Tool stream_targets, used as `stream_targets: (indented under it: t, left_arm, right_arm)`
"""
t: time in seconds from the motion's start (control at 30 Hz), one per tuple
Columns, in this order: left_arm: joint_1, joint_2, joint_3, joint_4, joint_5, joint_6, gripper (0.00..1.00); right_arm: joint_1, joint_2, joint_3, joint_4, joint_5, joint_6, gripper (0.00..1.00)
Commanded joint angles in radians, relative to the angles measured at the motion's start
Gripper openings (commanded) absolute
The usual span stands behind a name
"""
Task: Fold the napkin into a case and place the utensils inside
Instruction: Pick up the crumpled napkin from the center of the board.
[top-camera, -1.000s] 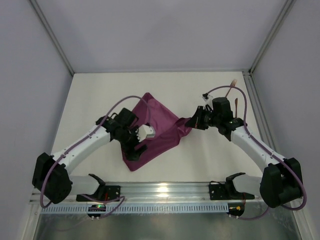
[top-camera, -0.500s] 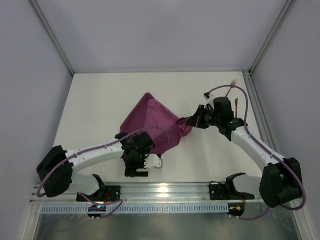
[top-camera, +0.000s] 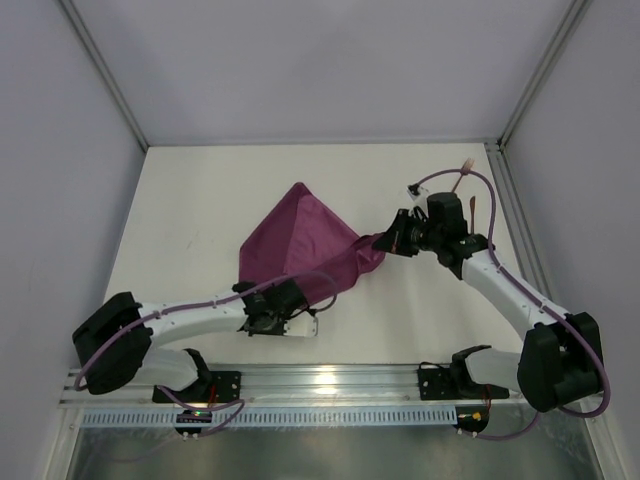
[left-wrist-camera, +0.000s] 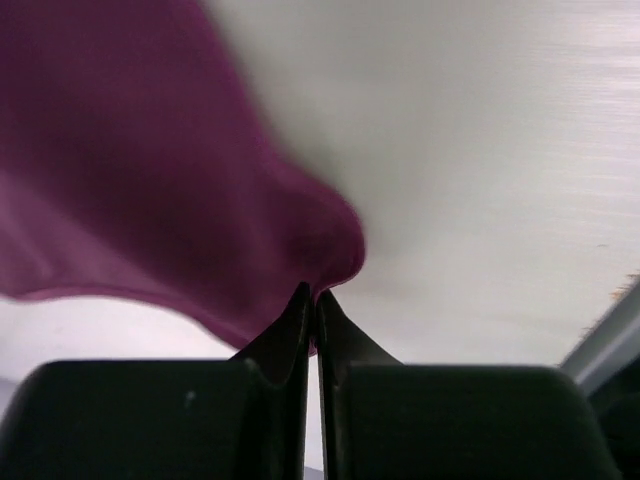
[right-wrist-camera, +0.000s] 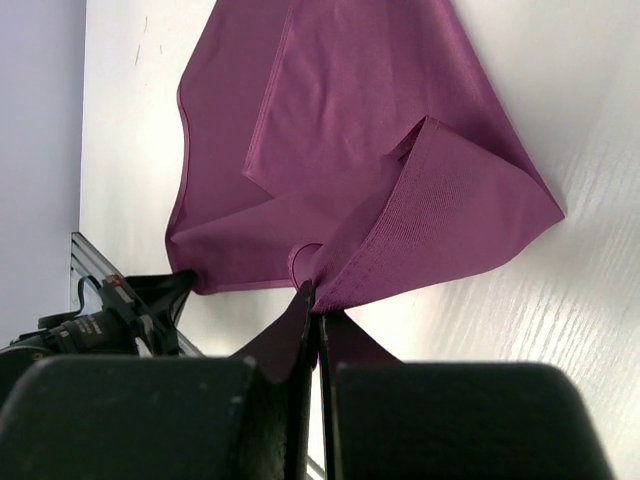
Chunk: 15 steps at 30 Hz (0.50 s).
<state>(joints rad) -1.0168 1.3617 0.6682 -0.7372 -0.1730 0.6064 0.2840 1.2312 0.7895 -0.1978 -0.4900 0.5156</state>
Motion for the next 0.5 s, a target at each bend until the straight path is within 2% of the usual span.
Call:
stream_targets:
  t: [0.0, 0.07, 0.1, 0.17, 0.2, 0.27, 0.3, 0.37, 0.4, 0.43, 0.47]
  left_arm:
    - [0.044, -0.107, 0.033, 0.119, -0.206, -0.026, 0.00]
    - [0.139, -0.156, 0.097, 0.134, -0.272, -0.055, 0.00]
    - [0.174, -0.161, 0.202, 0.115, -0.298, -0.068, 0.00]
    - [0.268, -0.176, 0.328, 0.015, -0.298, -0.106, 0.00]
    - [0.291, -0.179, 0.464, -0.025, -0.292, -0.118, 0.00]
    - [0.346, -0.188, 0.610, -0.141, -0.281, -0.134, 0.00]
    - [0.360, -0.199, 0.757, -0.174, -0.281, -0.149, 0.00]
    - [0.380, -0.210, 0.908, -0.265, -0.287, -0.164, 0.00]
    - [0.380, -0.216, 0.983, -0.302, -0.287, -0.187, 0.00]
    - [0.380, -0.219, 1.128, -0.341, -0.275, -0.204, 0.00]
    - [0.386, -0.225, 1.189, -0.405, -0.254, -0.220, 0.00]
  right_arm:
    - [-0.005, -0.009, 0.104, -0.014, -0.012, -0.026, 0.03]
    - [-0.006, -0.009, 0.186, -0.092, -0.004, -0.069, 0.03]
    - [-0.006, -0.009, 0.294, -0.122, -0.001, -0.084, 0.03]
    - [-0.019, -0.012, 0.466, -0.178, -0.036, -0.097, 0.03]
    - [-0.029, -0.015, 0.525, -0.180, -0.073, -0.085, 0.03]
    - [-0.058, -0.013, 0.694, -0.199, -0.139, -0.055, 0.03]
    - [-0.063, -0.010, 0.755, -0.222, -0.145, -0.051, 0.03]
    - [-0.065, -0.012, 0.900, -0.331, -0.127, -0.069, 0.03]
    - [-0.065, -0.019, 0.931, -0.360, -0.127, -0.081, 0.03]
    - [-0.065, -0.032, 0.950, -0.406, -0.127, -0.088, 0.03]
    - [-0.065, -0.076, 0.959, -0.423, -0.136, -0.089, 0.03]
